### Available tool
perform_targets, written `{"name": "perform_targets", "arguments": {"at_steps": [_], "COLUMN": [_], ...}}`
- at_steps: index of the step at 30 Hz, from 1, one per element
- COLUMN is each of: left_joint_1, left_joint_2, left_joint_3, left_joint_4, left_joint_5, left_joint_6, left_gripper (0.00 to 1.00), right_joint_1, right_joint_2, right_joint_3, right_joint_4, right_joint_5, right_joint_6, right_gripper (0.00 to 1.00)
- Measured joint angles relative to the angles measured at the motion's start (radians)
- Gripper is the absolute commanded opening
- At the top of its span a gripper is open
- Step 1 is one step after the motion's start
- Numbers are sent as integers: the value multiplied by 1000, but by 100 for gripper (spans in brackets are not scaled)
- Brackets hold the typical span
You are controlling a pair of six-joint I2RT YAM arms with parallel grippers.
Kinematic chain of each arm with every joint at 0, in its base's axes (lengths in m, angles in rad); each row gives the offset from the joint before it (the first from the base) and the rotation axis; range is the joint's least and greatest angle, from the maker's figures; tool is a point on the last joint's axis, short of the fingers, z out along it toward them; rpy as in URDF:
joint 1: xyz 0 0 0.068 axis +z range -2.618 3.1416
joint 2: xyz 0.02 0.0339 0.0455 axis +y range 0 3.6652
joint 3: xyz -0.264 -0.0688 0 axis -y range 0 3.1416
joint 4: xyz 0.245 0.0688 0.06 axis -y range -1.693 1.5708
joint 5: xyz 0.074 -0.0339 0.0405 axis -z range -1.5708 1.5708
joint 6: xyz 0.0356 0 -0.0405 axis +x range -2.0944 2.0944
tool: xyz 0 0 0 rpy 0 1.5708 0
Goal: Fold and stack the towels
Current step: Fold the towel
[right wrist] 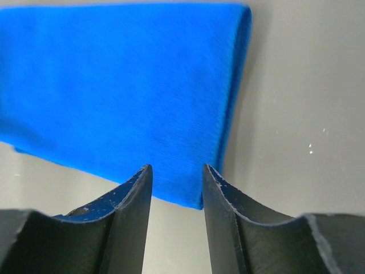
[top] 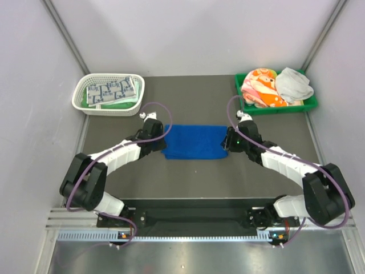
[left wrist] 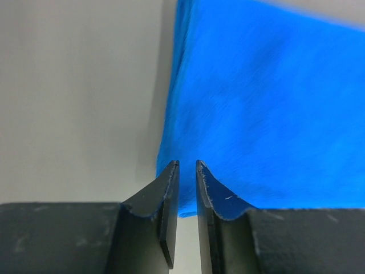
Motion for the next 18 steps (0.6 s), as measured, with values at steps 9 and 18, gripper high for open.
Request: {"name": "perform_targets", "arguments": {"at_steps": [9, 18], "left_joint_1": [-50, -51], "left_joint_2": [51, 38], "left_joint_3": [-37, -19], "left_joint_4": [-30, -107], "left_joint_5": [-15, -25], "left_joint_6": [-24, -20], "left_gripper": [18, 55], "right_joint_1": [24, 24], "right_joint_2": [122, 124], "right_joint_3": [-39, -48], "right_joint_4": [-10, -19], "right_joint_5": [32, 65], "right_joint_6": [10, 12], "right_gripper": [17, 6]}}
